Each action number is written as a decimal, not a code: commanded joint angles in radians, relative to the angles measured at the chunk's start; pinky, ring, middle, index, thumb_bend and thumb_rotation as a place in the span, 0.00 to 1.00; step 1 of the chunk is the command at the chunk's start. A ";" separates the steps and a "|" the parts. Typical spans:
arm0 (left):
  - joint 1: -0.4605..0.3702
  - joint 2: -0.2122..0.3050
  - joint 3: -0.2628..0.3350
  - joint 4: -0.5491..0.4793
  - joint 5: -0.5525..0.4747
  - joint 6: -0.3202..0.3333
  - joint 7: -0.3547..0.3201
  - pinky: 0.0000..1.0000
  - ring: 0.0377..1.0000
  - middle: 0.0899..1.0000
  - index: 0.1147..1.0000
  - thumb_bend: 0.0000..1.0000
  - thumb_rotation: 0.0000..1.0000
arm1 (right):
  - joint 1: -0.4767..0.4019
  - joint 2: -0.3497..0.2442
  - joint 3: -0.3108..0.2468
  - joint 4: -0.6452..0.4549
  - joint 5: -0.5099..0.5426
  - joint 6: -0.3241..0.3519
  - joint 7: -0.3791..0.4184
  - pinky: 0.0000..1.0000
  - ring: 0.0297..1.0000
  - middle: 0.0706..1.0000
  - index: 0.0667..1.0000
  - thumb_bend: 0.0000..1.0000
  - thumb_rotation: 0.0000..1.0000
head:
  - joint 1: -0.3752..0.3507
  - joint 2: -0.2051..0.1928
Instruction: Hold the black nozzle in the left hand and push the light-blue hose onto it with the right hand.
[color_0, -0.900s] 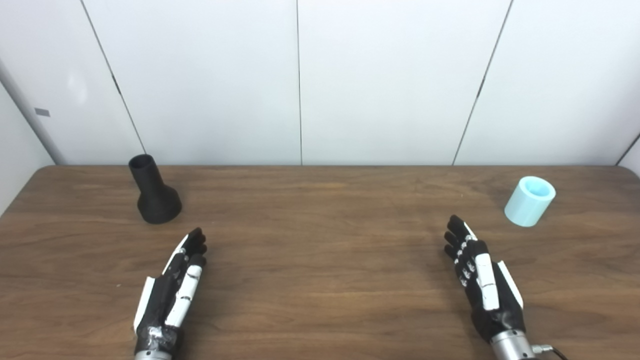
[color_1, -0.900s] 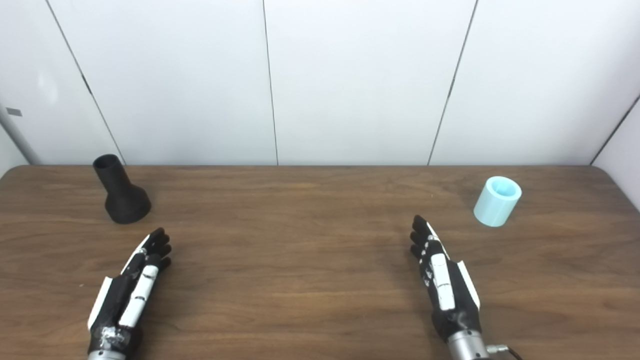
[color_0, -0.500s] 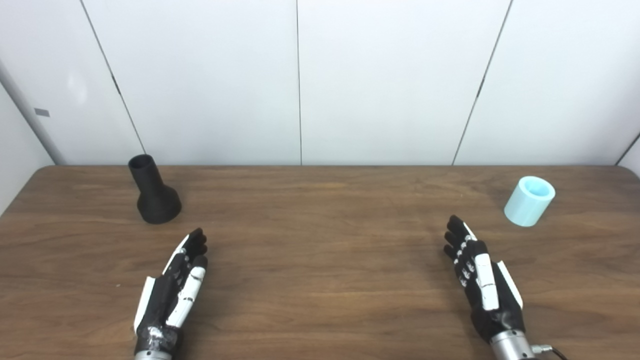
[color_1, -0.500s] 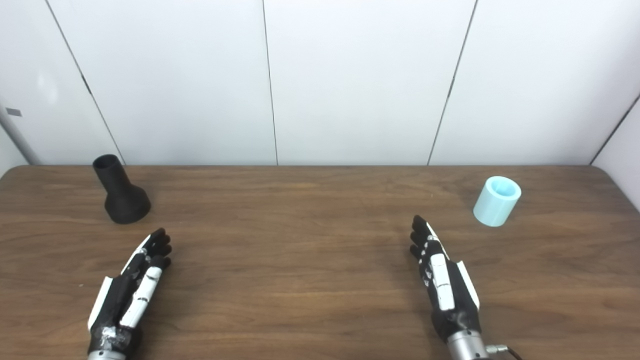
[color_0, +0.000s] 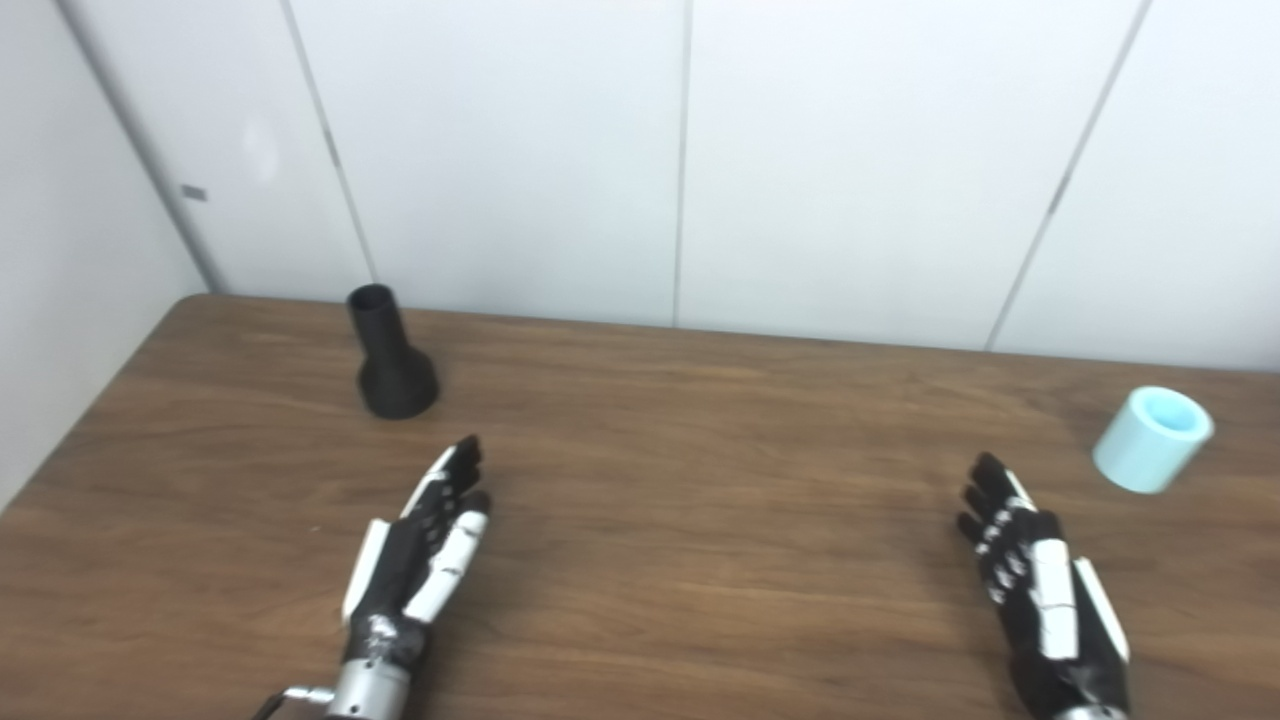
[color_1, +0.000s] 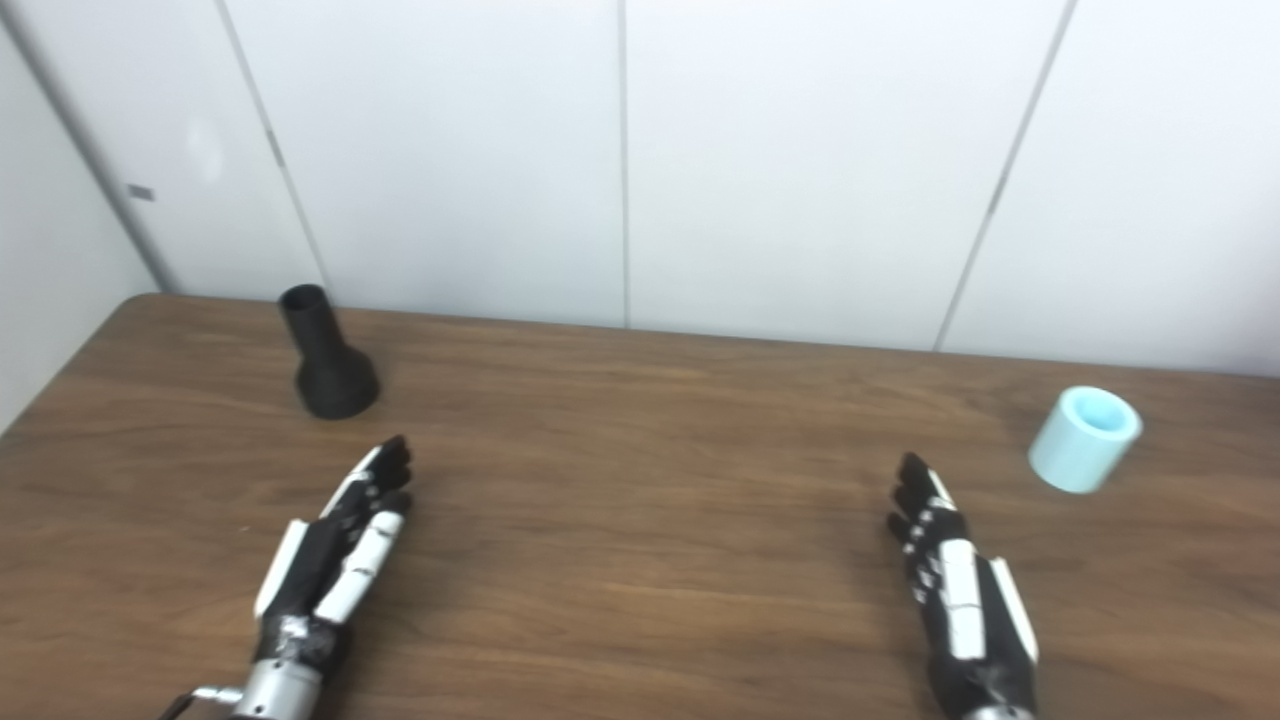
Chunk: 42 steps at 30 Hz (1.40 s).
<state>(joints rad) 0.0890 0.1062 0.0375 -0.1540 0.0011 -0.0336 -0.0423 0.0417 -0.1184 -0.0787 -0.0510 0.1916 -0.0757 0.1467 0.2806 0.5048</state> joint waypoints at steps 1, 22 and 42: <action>0.033 -0.023 -0.027 0.028 0.029 -0.012 0.008 0.91 0.94 0.93 0.93 0.41 0.64 | 0.027 -0.020 -0.015 0.057 0.016 -0.049 0.020 1.00 1.00 1.00 0.97 0.57 1.00 | 0.014 -0.009; 0.033 -0.095 -0.072 0.032 0.177 0.037 0.089 0.91 0.93 0.91 0.92 0.45 0.61 | 0.010 -0.055 -0.039 0.140 0.050 -0.078 0.050 0.93 0.95 0.95 0.93 0.66 0.99 | 0.133 -0.066; -0.040 0.022 0.047 -0.188 0.296 0.155 0.122 0.79 0.85 0.86 0.88 0.82 0.22 | 0.020 -0.046 -0.039 0.109 0.072 -0.041 0.049 0.91 0.93 0.93 0.91 0.72 0.94 | 0.098 -0.017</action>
<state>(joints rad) 0.0822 0.1085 0.0723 -0.2959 0.2799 0.1225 0.0720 0.0125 -0.1703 -0.1172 0.0080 0.2578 -0.1123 0.1887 0.3789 0.4847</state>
